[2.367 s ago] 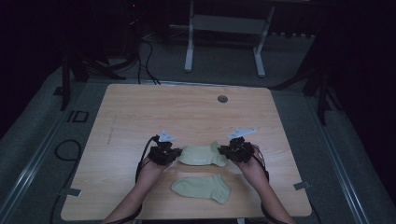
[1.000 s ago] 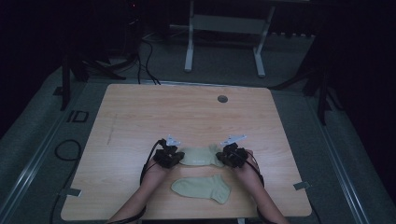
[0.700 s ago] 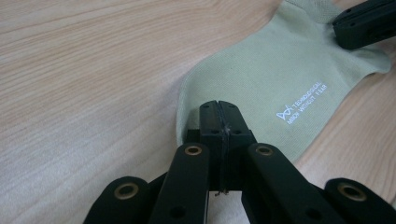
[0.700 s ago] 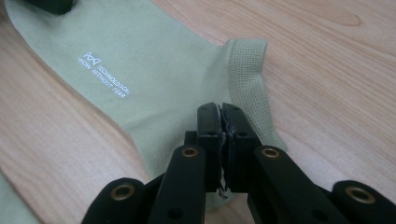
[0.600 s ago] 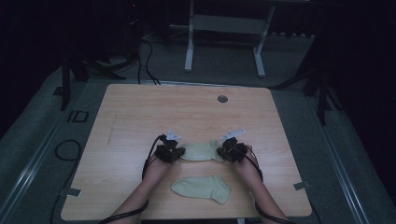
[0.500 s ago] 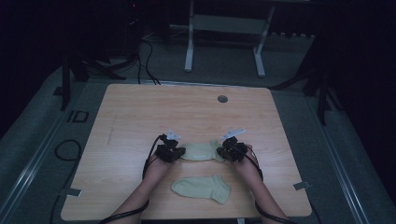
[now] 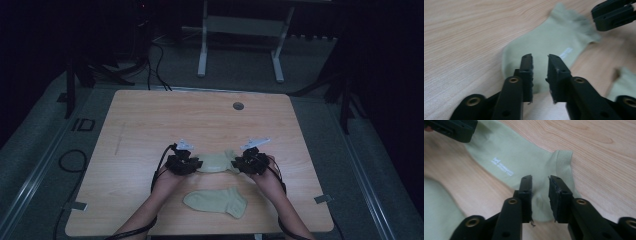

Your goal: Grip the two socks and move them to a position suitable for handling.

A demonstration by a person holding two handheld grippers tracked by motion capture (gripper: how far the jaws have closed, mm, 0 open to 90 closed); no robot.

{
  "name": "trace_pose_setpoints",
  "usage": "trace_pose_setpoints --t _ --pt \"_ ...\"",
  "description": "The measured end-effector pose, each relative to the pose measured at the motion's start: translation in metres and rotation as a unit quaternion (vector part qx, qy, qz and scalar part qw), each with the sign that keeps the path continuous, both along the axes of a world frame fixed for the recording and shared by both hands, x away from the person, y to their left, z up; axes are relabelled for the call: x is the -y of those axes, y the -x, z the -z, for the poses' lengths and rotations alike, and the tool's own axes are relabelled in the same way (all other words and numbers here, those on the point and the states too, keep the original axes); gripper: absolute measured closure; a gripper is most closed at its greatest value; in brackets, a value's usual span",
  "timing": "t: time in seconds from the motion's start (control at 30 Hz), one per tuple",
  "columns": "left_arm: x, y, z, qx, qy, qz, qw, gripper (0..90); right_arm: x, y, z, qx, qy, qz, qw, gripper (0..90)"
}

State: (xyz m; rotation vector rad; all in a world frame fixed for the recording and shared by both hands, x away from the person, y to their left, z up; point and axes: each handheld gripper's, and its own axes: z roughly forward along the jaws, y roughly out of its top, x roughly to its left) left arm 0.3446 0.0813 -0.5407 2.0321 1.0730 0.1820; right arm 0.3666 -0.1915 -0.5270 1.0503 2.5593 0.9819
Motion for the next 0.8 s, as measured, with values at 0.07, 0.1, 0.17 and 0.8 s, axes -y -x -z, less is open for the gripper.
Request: trace_pose_setpoints --t 0.07,0.1,0.17,0.8 --pt "-0.001 0.007 -0.006 0.003 0.006 0.011 0.9999 65.9 0.003 0.006 -0.004 -0.001 -0.004 -0.002 1.0 68.0" --pt "-0.001 0.01 -0.008 0.008 0.006 0.015 0.9998 64.7 0.004 0.009 -0.005 -0.002 -0.005 -0.002 1.0 67.1" --pt "-0.001 0.018 -0.013 0.014 0.005 0.021 0.9997 61.4 0.005 0.016 -0.008 -0.005 0.0 -0.006 1.0 63.0" --pt "-0.029 0.09 -0.005 -0.01 -0.011 0.038 0.9992 48.4 0.024 0.088 0.004 -0.031 0.006 -0.033 0.999 59.1"
